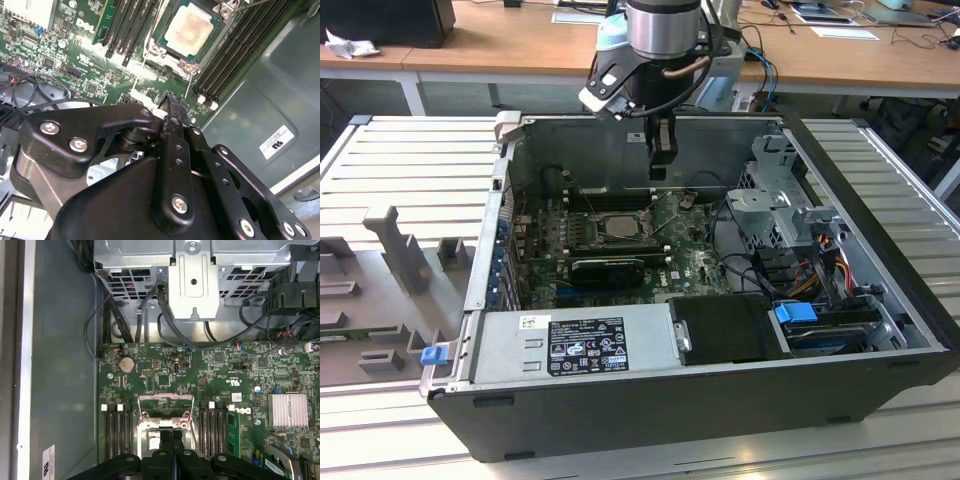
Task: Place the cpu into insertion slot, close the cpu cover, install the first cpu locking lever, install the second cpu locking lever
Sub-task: 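Close the cpu cover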
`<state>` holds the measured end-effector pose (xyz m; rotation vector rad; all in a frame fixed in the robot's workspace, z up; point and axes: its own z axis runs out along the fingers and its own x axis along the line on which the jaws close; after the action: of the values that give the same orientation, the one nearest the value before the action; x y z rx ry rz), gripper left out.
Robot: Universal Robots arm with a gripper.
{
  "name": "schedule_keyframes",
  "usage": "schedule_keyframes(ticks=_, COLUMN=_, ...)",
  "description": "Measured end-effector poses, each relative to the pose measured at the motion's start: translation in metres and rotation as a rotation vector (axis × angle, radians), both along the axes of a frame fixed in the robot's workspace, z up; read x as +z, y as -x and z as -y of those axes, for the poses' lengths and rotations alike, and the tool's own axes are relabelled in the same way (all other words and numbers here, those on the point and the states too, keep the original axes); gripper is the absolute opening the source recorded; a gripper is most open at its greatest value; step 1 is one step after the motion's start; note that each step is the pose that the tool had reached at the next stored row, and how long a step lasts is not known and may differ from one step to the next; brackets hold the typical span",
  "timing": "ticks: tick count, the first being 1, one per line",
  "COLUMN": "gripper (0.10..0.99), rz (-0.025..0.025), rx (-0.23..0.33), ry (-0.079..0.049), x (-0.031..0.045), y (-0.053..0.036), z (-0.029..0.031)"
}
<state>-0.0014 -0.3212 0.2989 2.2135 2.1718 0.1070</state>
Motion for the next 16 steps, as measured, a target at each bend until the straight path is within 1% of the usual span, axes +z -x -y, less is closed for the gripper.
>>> schedule_keyframes(ticks=3, gripper=0.106, rz=-0.0007, rx=0.000, ry=0.000, x=-0.0065, y=-0.0036, z=0.0000)
schedule_keyframes(ticks=5, gripper=0.106, rz=-0.0022, rx=0.003, ry=0.000, x=-0.0132, y=-0.0043, z=0.0000)
schedule_keyframes(ticks=7, gripper=0.106, rz=-0.0023, rx=0.007, ry=0.000, x=-0.0173, y=-0.0045, z=0.0000)
schedule_keyframes(ticks=8, gripper=0.106, rz=-0.0023, rx=0.008, ry=0.000, x=-0.0209, y=-0.0057, z=0.0000)
schedule_keyframes(ticks=9, gripper=0.106, rz=-0.0023, rx=0.009, ry=0.000, x=-0.0230, y=-0.0090, z=0.0000)
schedule_keyframes(ticks=10, gripper=0.106, rz=-0.0025, rx=0.011, ry=0.000, x=-0.0250, y=-0.0147, z=0.0000)
schedule_keyframes(ticks=12, gripper=0.106, rz=-0.0030, rx=0.012, ry=0.000, x=-0.0264, y=-0.0187, z=0.0000)
schedule_keyframes(ticks=16, gripper=0.106, rz=-0.0031, rx=0.013, ry=0.000, x=-0.0289, y=-0.0197, z=0.0000)
